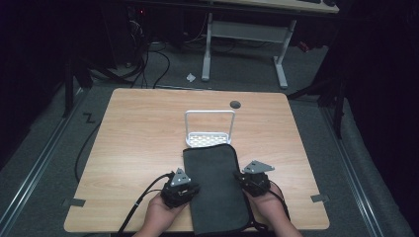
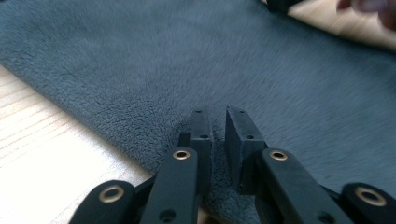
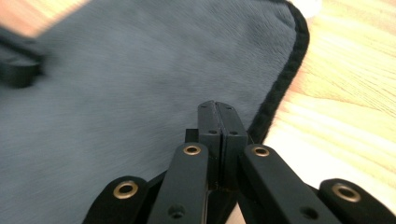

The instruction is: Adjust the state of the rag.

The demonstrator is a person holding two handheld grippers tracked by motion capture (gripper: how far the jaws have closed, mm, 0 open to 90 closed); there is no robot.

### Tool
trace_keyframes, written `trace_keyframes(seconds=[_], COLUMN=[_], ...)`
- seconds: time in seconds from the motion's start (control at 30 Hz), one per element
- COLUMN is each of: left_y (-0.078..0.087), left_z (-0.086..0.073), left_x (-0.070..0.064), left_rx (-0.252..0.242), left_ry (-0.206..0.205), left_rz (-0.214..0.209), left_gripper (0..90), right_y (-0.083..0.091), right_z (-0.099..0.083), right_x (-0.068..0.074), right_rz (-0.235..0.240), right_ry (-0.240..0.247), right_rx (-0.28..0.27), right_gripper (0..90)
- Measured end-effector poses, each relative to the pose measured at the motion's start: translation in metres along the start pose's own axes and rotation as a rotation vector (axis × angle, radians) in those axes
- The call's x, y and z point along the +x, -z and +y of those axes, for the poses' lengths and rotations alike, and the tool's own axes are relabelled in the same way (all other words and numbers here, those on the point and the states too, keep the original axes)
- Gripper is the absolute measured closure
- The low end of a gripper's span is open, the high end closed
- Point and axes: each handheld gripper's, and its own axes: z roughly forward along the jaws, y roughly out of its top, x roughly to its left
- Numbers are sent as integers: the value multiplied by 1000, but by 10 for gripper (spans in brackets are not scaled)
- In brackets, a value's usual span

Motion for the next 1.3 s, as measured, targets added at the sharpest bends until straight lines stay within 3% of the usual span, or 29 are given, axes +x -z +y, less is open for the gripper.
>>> trace_keyframes(seconds=[0.1,0.27,0.47,0.67,0.83,0.93,1.17,1.3], left_y=[2,11,26,40,43,46,53,49], left_z=[-1,-7,-18,-33,-36,-33,-19,-11], left_x=[3,7,6,1,7,13,39,53], left_rx=[10,23,37,28,22,-3,-87,-92], left_ry=[4,42,15,26,80,99,169,202], left_rz=[-17,-60,-69,-115,-144,-129,-1,66], left_gripper=[820,820,819,820,820,780,630,542], right_y=[-10,-3,8,19,19,19,19,18], right_z=[-1,-6,-16,-26,-26,-26,-26,-26], right_x=[-1,9,25,42,48,48,45,45], right_rz=[-8,21,80,119,124,132,149,153], right_ry=[-5,11,33,59,75,73,81,85], right_rx=[26,27,27,16,15,12,10,9], right_gripper=[900,900,898,892,892,889,886,885])
